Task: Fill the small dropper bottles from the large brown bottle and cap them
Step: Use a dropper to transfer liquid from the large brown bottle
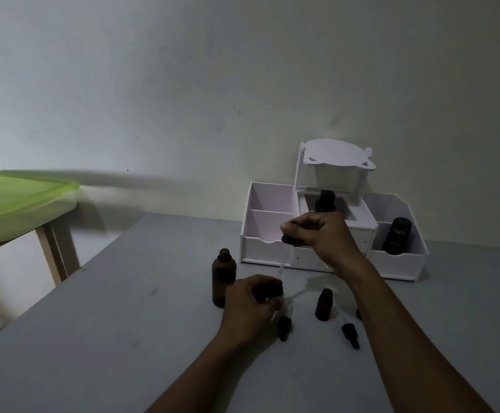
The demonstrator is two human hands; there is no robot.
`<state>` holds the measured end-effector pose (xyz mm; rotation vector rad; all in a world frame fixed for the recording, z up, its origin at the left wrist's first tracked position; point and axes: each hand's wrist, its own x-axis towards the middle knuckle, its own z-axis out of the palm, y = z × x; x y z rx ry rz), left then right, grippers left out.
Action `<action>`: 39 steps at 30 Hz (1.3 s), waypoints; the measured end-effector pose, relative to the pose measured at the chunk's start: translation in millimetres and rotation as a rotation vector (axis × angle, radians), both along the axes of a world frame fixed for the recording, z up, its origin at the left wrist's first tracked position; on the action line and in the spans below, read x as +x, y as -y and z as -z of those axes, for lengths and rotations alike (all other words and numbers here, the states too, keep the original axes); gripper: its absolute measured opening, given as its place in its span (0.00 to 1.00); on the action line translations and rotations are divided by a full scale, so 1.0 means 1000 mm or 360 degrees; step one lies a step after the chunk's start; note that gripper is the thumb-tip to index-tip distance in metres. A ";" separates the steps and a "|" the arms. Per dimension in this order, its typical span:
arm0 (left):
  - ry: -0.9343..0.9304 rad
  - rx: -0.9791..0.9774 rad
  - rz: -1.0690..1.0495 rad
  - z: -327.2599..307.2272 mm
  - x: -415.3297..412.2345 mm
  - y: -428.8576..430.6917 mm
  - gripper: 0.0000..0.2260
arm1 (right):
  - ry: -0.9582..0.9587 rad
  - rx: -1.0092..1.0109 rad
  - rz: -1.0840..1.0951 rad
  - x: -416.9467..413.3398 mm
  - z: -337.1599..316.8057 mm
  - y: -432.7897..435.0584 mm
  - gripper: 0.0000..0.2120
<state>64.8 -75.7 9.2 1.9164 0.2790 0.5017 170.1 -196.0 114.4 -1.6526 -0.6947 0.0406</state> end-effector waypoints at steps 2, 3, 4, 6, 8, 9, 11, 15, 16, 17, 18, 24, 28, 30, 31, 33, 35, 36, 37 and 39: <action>0.0003 0.0007 0.0012 0.000 0.000 0.000 0.13 | 0.0027 0.0005 0.0014 -0.001 0.000 -0.001 0.03; 0.0003 0.0006 0.0015 0.000 0.000 0.000 0.13 | 0.0045 -0.0003 0.0025 -0.001 0.001 -0.002 0.03; 0.0002 0.0004 0.0017 0.001 0.000 -0.001 0.13 | 0.0074 -0.0020 0.0038 -0.002 0.001 -0.002 0.03; -0.0004 0.0012 0.0018 0.002 0.000 -0.001 0.13 | 0.0155 -0.0067 0.0059 -0.003 0.003 -0.003 0.05; -0.0007 0.0018 0.0008 0.003 0.000 -0.001 0.13 | 0.0225 -0.0104 0.0071 -0.004 0.004 -0.004 0.05; -0.0007 0.0013 -0.0001 0.004 0.000 -0.001 0.13 | 0.0249 -0.0114 0.0076 -0.004 0.005 -0.005 0.06; -0.0015 0.0008 -0.0017 0.004 0.000 0.000 0.13 | 0.0272 -0.0114 0.0078 -0.005 0.005 -0.006 0.06; -0.0011 0.0044 -0.0031 0.004 0.001 0.000 0.13 | 0.0273 -0.0091 0.0072 -0.004 0.005 -0.005 0.05; -0.0012 0.0055 -0.0034 0.004 0.002 0.000 0.13 | 0.0271 -0.0082 0.0075 -0.004 0.004 -0.005 0.05; -0.0011 0.0064 -0.0037 0.004 0.002 0.000 0.13 | 0.0272 -0.0080 0.0078 -0.004 0.004 -0.004 0.05; -0.0010 0.0063 -0.0039 0.005 0.002 0.000 0.13 | 0.0276 -0.0085 0.0080 -0.004 0.003 -0.004 0.05; 0.0023 0.0070 -0.0063 0.009 0.002 0.003 0.16 | 0.0277 0.0015 0.0122 -0.008 -0.009 0.002 0.05; 0.0132 0.0232 -0.0099 0.004 -0.009 0.000 0.20 | 0.0291 0.0350 0.0197 -0.017 -0.027 0.007 0.02; 0.0431 0.0470 -0.0138 -0.006 -0.017 -0.006 0.17 | 0.0303 0.0462 0.0239 -0.023 -0.034 0.007 0.02; 0.0621 0.0524 -0.0164 -0.013 -0.022 -0.010 0.14 | 0.0307 0.0518 0.0245 -0.026 -0.038 0.007 0.02; 0.0953 0.0541 -0.0285 -0.027 -0.030 -0.020 0.09 | 0.0304 0.0629 0.0230 -0.032 -0.043 0.005 0.02; 0.1085 0.0431 -0.0470 -0.038 -0.034 -0.036 0.06 | 0.0290 0.0707 0.0192 -0.038 -0.047 -0.002 0.03; 0.1065 0.0343 -0.0550 -0.040 -0.034 -0.046 0.03 | 0.0280 0.0726 0.0173 -0.039 -0.049 -0.006 0.03; 0.0999 0.0247 -0.0606 -0.040 -0.033 -0.055 0.04 | 0.0267 0.0734 0.0155 -0.040 -0.050 -0.011 0.03; 0.0775 0.0096 -0.0597 -0.031 -0.029 -0.074 0.09 | 0.0219 0.0721 0.0110 -0.042 -0.049 -0.022 0.04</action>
